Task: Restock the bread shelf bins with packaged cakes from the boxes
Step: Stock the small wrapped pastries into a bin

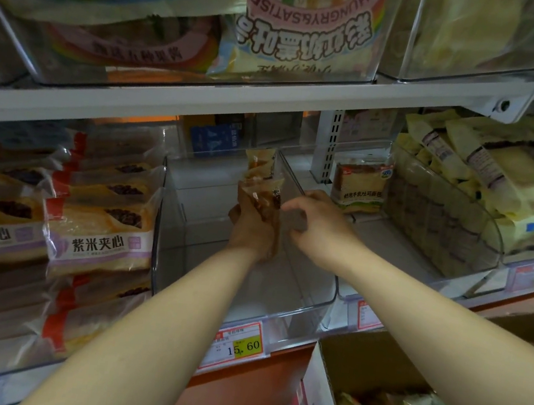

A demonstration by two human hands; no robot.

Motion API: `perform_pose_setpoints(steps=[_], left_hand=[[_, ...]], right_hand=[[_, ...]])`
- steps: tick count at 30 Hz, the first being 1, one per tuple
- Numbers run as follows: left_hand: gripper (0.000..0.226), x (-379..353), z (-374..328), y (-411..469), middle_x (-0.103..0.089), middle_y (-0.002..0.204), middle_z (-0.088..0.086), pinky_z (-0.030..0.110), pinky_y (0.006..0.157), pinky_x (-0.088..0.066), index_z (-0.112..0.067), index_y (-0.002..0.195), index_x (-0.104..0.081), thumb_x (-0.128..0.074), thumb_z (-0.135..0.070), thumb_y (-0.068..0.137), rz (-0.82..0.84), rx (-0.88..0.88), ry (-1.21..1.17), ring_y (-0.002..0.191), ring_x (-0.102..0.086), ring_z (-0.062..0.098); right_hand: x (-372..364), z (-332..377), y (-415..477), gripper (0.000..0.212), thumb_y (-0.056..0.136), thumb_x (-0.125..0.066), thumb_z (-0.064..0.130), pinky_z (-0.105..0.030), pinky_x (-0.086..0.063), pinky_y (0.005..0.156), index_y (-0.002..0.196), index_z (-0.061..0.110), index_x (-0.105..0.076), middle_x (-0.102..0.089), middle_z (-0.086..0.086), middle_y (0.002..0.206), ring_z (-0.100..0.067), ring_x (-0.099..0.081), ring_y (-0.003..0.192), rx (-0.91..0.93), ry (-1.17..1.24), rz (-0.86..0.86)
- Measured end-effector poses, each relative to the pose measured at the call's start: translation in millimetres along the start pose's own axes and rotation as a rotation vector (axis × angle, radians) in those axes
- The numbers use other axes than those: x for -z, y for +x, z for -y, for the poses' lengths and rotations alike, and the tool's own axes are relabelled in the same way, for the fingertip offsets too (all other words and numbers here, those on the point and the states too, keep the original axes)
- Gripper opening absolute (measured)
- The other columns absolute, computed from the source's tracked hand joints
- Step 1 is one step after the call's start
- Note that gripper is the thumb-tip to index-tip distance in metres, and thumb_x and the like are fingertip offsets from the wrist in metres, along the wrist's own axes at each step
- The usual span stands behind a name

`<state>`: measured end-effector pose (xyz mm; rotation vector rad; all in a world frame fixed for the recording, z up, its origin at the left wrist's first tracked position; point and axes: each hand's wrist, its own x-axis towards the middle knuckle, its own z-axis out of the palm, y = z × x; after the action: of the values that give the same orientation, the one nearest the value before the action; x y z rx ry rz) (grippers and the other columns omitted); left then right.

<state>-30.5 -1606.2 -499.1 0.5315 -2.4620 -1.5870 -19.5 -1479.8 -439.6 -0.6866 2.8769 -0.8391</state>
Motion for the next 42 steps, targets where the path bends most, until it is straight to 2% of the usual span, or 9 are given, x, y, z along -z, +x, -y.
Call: perform_pose_setpoints(steps=[4,9,12,15,20,26,31,39,42], left_hand=[[0.068,-2.9,-4.5,-0.5,-0.048,0.131,0.013,0.044,0.099,-0.046,-0.025,0.147,-0.020,-0.057,-0.017,0.091,-0.054,-0.096,-0.063,0.112,-0.055,0.026],[0.051,4.4,-1.8,2.8,-0.056,0.119,0.012,0.032,0.091,-0.045,-0.008,0.138,-0.035,-0.054,0.000,0.092,-0.032,-0.158,-0.062,0.108,-0.056,0.025],[0.056,5.0,1.4,3.9,-0.055,0.122,0.006,0.036,0.099,-0.044,-0.012,0.141,-0.030,-0.057,-0.008,0.092,0.038,-0.167,-0.069,0.112,-0.055,0.020],[0.072,0.3,3.4,1.9,-0.047,0.139,0.011,0.039,0.106,-0.040,-0.016,0.151,-0.010,-0.054,-0.026,0.095,0.064,-0.057,0.009,0.123,-0.050,0.025],[0.080,-1.3,5.9,-3.3,-0.040,0.148,0.011,0.039,0.104,-0.040,-0.026,0.153,0.009,-0.046,-0.045,0.097,0.084,0.056,0.130,0.126,-0.048,0.031],[0.074,2.2,10.2,5.1,-0.040,0.147,0.003,0.037,0.108,-0.037,-0.022,0.153,0.005,-0.046,-0.030,0.100,0.124,-0.094,0.049,0.126,-0.048,0.021],[0.078,3.1,12.5,8.2,-0.038,0.147,-0.001,0.022,0.102,-0.032,-0.023,0.152,0.007,-0.049,-0.029,0.099,0.174,-0.035,0.055,0.129,-0.044,0.019],[0.091,10.4,1.1,-5.0,-0.041,0.148,0.006,0.038,0.104,-0.041,-0.024,0.152,0.008,-0.058,-0.043,0.092,0.132,0.053,0.068,0.127,-0.049,0.028],[0.072,14.0,-1.1,-6.9,-0.048,0.142,0.006,0.039,0.100,-0.045,-0.023,0.151,-0.014,-0.052,-0.046,0.094,0.105,0.036,0.024,0.121,-0.054,0.027]], right_hand=[[-0.4,0.4,0.7,0.041,0.090,-0.058,0.016,-0.017,-0.031,0.086,0.131,0.022,-0.052,-0.039,-0.002,0.135,-0.019,-0.049,0.116,0.004,0.018,-0.005],[-0.7,-0.6,1.1,0.041,0.090,-0.058,0.014,-0.017,-0.032,0.087,0.130,0.022,-0.053,-0.040,-0.002,0.134,-0.019,-0.049,0.117,0.008,-0.003,-0.014],[-0.5,0.0,0.9,0.040,0.090,-0.057,0.013,-0.016,-0.030,0.083,0.129,0.022,-0.054,-0.041,-0.002,0.133,-0.019,-0.049,0.116,0.003,-0.010,-0.021],[-0.1,0.7,0.1,0.040,0.091,-0.056,0.013,-0.015,-0.030,0.082,0.130,0.022,-0.053,-0.041,-0.001,0.133,-0.018,-0.049,0.116,0.000,-0.016,-0.018],[-0.4,-0.2,0.2,0.039,0.092,-0.056,0.015,-0.015,-0.030,0.083,0.130,0.022,-0.053,-0.040,-0.002,0.134,-0.019,-0.049,0.116,0.003,-0.016,-0.021],[-1.9,-1.6,1.6,0.039,0.091,-0.057,0.014,-0.016,-0.031,0.085,0.129,0.023,-0.054,-0.039,-0.002,0.135,-0.019,-0.049,0.116,0.010,-0.028,-0.030],[-1.2,-1.3,1.1,0.039,0.092,-0.057,0.014,-0.016,-0.029,0.086,0.129,0.023,-0.054,-0.038,-0.001,0.137,-0.019,-0.048,0.119,0.005,-0.021,-0.034],[3.1,1.0,1.4,0.039,0.090,-0.059,0.021,-0.021,-0.034,0.087,0.128,0.022,-0.053,-0.044,-0.003,0.135,-0.020,-0.049,0.117,-0.003,-0.009,-0.002],[5.6,2.1,-0.8,0.040,0.088,-0.062,0.024,-0.024,-0.040,0.089,0.126,0.022,-0.055,-0.050,-0.002,0.132,-0.019,-0.052,0.116,-0.010,0.029,-0.022]])
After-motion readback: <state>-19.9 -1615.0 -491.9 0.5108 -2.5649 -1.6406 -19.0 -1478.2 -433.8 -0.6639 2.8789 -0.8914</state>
